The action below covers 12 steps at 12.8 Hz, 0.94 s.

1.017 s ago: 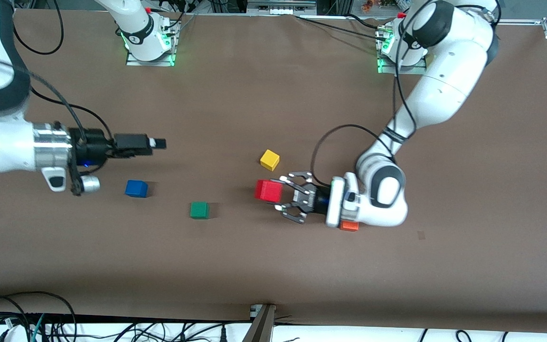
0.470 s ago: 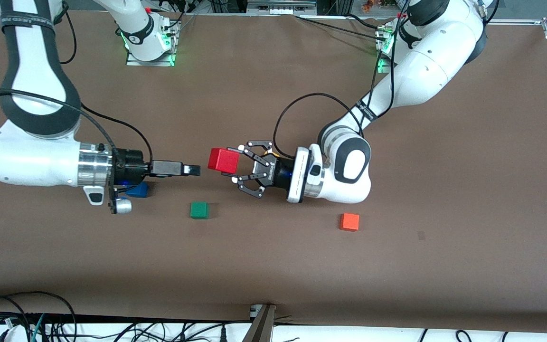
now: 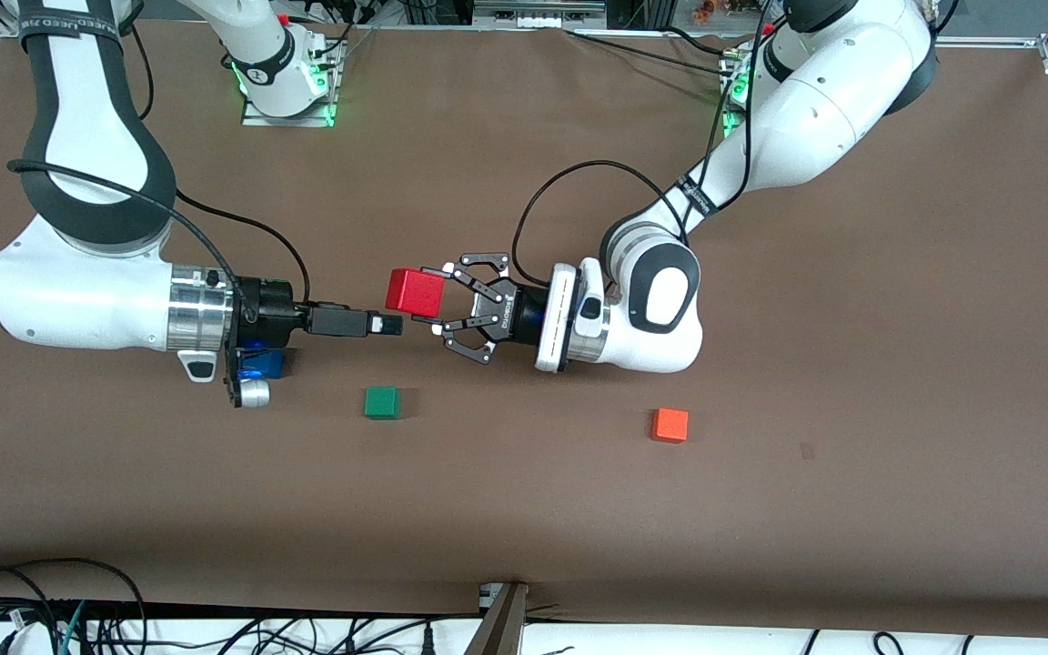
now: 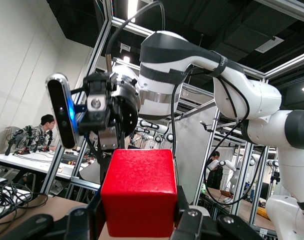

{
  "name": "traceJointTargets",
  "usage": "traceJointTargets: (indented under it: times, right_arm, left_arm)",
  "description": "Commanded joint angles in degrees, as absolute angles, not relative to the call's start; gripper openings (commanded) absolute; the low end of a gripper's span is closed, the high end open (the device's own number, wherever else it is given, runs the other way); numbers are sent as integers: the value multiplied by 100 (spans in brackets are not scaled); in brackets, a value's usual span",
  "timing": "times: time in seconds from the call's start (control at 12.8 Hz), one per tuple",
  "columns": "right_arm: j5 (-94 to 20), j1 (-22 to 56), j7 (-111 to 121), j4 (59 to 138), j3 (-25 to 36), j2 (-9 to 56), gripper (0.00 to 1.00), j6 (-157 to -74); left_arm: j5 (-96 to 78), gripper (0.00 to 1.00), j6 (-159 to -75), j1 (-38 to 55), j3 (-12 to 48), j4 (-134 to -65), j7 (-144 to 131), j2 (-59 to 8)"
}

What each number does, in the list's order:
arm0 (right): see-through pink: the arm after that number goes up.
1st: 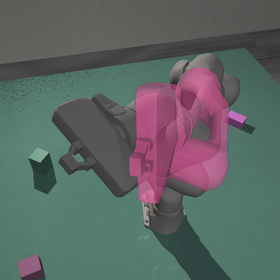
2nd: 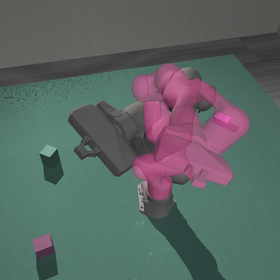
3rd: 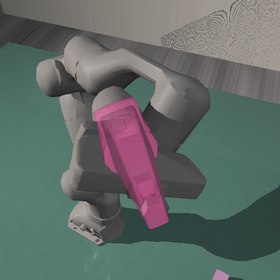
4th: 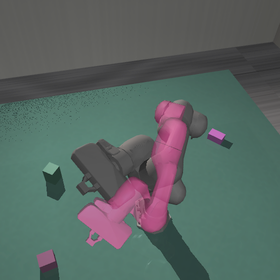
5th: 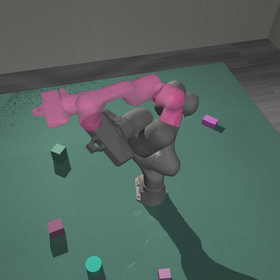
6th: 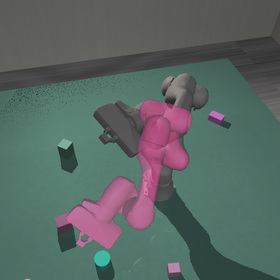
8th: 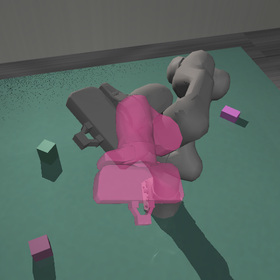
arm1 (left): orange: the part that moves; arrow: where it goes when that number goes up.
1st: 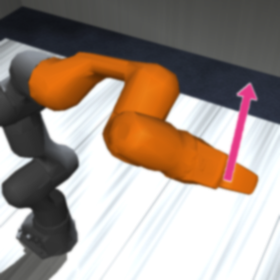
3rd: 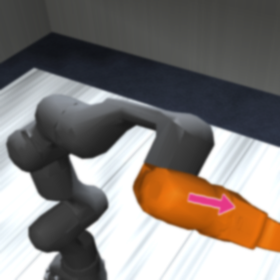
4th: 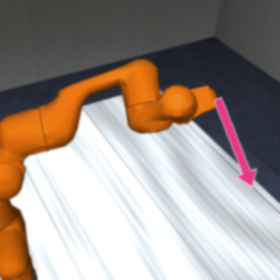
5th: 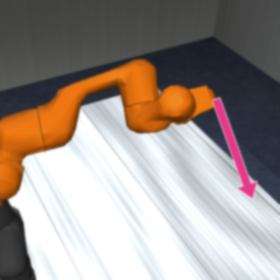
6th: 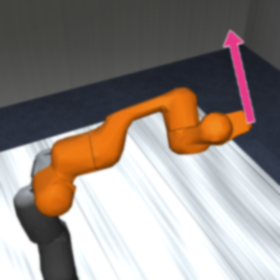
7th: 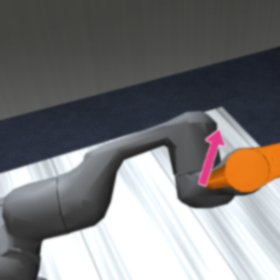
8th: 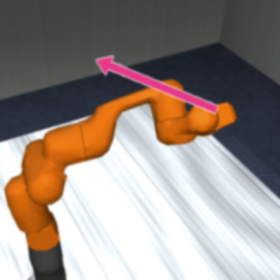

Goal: Pass red block to right arm, stack on blue
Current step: 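Close the right gripper on the red cube held by the left gripper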

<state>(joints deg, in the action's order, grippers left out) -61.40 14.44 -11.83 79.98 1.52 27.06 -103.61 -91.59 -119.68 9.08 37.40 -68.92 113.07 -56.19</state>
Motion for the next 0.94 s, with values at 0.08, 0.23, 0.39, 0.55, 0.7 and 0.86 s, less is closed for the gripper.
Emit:
traceJointTargets:
  times: [0.08,0.23,0.39,0.55,0.7,0.86]
  right_arm:
    - [-6188,1582,-1441,7998,149,2593,100,-10345]
    - [-6153,1617,-1625,8024,141,2593,100,-10336]
    - [-5891,1784,-1836,8042,149,2593,100,-10336]
    - [-5678,1854,-1942,8051,149,2584,100,-10336]
    - [-5652,1846,-1925,8059,149,2584,84,-10336]
    - [-5564,1846,-1899,8060,149,2558,4,-10327]
  left_arm:
    - [-9422,0,-12059,905,3718,-7128,11364,-5396]
    - [-9422,0,-12067,914,3709,-7128,11364,-5405]
    - [-9413,0,-12067,923,3709,-7128,11364,-5405]
    - [-9413,0,-12067,923,3709,-7137,11373,-5414]
    - [-9413,0,-12067,940,3709,-7137,11390,-5414]
    - [-9509,0,-12067,958,3709,-7137,11513,-5414]
